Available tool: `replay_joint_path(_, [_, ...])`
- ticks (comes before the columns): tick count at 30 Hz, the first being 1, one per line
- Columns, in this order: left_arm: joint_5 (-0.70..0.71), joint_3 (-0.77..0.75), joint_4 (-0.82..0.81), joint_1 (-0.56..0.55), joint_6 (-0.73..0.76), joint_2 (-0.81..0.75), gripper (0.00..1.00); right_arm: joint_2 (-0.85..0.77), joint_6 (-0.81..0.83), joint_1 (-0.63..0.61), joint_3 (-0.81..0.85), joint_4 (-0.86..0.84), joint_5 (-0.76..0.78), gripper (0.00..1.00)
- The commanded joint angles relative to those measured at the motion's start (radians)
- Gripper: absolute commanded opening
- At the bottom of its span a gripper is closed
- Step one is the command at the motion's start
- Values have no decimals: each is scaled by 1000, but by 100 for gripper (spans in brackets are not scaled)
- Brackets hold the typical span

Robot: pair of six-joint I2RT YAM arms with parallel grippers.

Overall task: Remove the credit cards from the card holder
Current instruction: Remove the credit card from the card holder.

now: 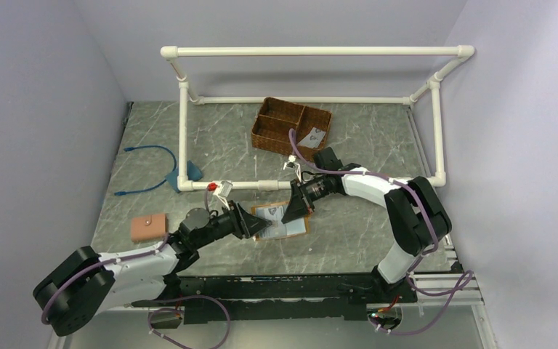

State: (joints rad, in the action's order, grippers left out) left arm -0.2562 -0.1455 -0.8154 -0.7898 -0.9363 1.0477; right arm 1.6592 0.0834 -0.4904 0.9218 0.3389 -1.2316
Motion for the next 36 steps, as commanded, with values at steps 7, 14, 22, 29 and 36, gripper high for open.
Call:
replay_joint_path(7, [-35,19,-49,9,21,29,50,19,79,1,29,23,-60,0])
replay_joint_path(14, [-63,0,-106,12,13,106,50,28,112,0,40,53,-88,0])
replay_joint_path(22, [-102,-23,-218,12,-9,212,28,34,111,-4,42,56,-70,0])
replay_joint_path(29, [-142,3,-338,38,-37,285,0,46,108,-4,38,55,-36,0])
replay_joint_path(36, [-142,69,-362,74,-43,307,0,84,107,1,34,49,-25,0])
